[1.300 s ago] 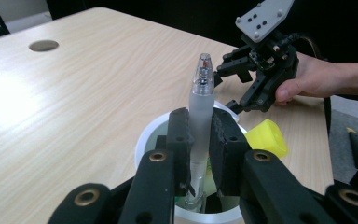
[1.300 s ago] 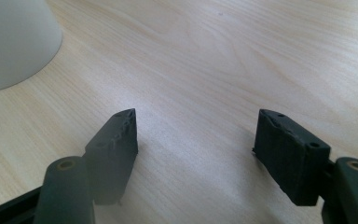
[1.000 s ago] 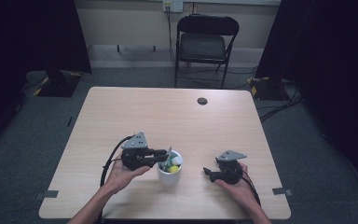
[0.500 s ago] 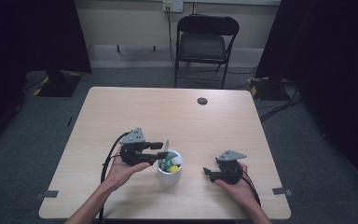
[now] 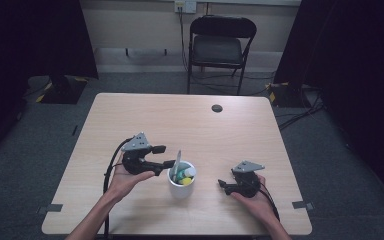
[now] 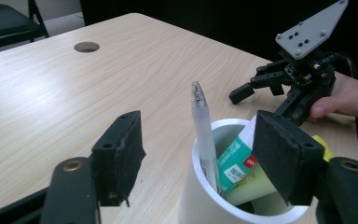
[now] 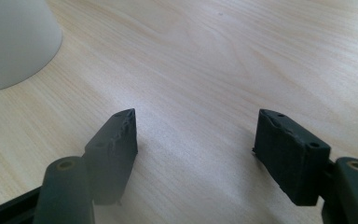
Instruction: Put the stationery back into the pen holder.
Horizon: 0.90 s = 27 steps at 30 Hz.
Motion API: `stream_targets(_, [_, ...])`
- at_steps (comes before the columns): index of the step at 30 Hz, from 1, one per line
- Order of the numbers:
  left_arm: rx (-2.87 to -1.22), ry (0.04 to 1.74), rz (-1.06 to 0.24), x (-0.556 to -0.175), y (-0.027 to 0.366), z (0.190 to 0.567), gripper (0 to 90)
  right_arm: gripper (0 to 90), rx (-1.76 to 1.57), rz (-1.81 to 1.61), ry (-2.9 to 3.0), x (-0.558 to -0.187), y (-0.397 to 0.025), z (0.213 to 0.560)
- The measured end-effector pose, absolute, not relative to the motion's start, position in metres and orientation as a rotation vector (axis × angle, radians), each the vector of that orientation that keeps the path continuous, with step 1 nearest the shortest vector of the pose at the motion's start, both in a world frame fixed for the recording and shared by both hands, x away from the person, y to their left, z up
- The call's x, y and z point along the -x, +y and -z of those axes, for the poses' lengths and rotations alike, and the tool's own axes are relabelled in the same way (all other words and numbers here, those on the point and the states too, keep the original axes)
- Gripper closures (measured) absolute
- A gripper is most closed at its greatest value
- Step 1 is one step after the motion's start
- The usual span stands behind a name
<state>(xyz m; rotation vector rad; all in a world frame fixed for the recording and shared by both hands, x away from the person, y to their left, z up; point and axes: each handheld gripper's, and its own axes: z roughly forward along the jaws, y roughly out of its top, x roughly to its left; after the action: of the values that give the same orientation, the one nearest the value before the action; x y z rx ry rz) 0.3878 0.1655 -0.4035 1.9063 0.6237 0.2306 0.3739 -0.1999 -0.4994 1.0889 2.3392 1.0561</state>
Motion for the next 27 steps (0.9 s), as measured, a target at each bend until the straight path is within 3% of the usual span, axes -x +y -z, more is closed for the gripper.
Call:
stream_targets(12, [-1.968, 0.683, -0.324, -0.381, 0.196, 0.398, 20.6, 28.7, -1.093, -1.051, 2.339, -0.374, -0.199, 0.499])
stream_targets(27, [-1.973, 0.841, -0.368, -0.374, 0.252, 0.410, 16.3, 28.6, -1.094, -1.047, 2.337, -0.374, -0.200, 0.499])
